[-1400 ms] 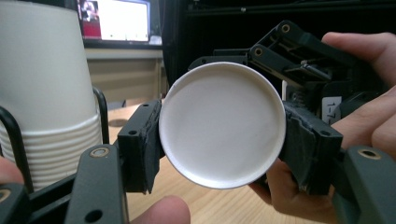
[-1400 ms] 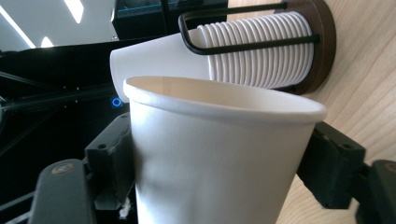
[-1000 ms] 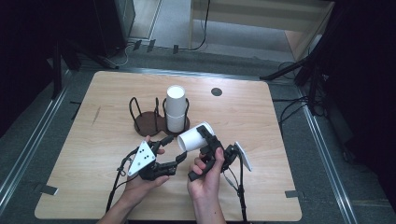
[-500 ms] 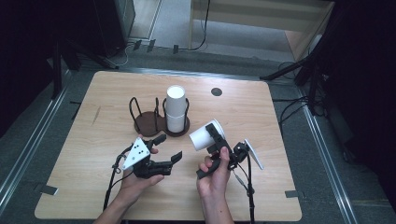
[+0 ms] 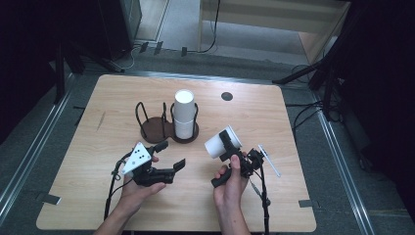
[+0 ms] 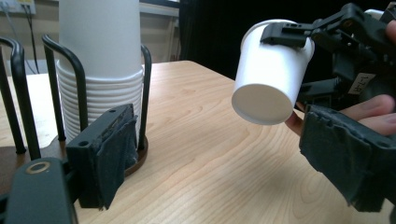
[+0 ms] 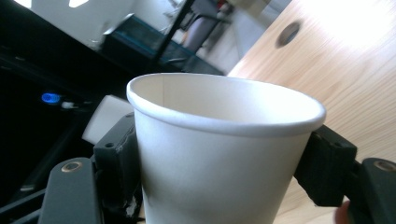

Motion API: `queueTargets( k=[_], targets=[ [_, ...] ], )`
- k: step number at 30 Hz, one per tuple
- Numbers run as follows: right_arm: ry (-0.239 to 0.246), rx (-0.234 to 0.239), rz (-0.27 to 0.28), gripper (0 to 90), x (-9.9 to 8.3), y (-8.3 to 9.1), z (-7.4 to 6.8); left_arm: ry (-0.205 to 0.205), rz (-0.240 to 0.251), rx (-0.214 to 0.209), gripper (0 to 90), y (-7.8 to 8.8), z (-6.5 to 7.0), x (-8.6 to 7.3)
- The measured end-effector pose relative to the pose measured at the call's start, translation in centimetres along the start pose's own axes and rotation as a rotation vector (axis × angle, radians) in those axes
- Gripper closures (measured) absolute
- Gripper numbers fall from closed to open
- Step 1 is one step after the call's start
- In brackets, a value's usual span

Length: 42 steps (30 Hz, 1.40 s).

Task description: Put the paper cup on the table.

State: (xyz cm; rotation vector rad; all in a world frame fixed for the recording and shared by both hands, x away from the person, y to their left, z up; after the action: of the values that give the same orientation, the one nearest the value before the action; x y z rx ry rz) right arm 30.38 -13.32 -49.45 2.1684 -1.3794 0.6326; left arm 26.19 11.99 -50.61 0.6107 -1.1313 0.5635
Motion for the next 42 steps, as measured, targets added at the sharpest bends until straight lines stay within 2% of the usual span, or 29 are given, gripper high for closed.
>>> queueTargets(
  k=[2, 6, 10, 15, 21, 25, 30, 38, 42],
  targets=[
    [0.018, 0.021, -0.009, 26.0, 0.2, 0.1, 0.1, 0.005, -0.013, -0.002, 8.7, 0.2, -0.2, 0.0],
    [0.071, 0.015, -0.011, 26.0, 0.5, 0.0, 0.4, 0.020, -0.032, 0.002, 3.7, 0.6, -0.6, 0.0],
    [0.127, 0.004, 0.007, 26.0, 0.9, 0.1, 0.5, 0.037, -0.079, 0.005, 0.1, 1.2, -1.2, 0.0],
    [0.205, -0.023, 0.022, 26.0, 1.1, 0.1, 0.6, 0.045, -0.091, 0.017, 0.0, 2.2, -1.9, -0.1],
    [0.322, -0.049, 0.035, 26.0, 1.1, -0.1, 0.4, 0.065, -0.088, 0.065, 0.0, 3.6, -3.3, -0.3],
    [0.378, -0.061, 0.037, 26.0, 1.2, -0.2, 0.4, 0.054, -0.089, 0.096, 0.0, 4.6, -4.1, -0.6],
    [0.425, -0.056, 0.046, 25.9, 1.3, -0.4, 0.2, 0.066, -0.091, 0.128, 0.0, 6.0, -5.3, -1.2],
    [0.542, -0.063, 0.065, 25.9, 1.4, -0.9, -0.1, 0.060, -0.096, 0.174, 0.0, 8.2, -7.1, -1.9],
    [0.590, -0.074, 0.067, 25.9, 1.5, -1.2, -0.1, 0.073, -0.093, 0.206, 0.0, 9.3, -8.1, -2.3]
  ],
)
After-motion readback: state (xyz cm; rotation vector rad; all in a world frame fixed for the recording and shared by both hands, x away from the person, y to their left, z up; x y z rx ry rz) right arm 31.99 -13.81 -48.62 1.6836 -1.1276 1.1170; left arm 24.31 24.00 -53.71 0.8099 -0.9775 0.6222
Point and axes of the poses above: each handheld gripper's, and its own axes: y roughly backward along the jaws, x roughly out of its top, z roughly to its right, the point moved 3 cm from there along -y, roughly forward along the jaws, and after that the axes turned 6 degrees about y, right-handed, at the moved point
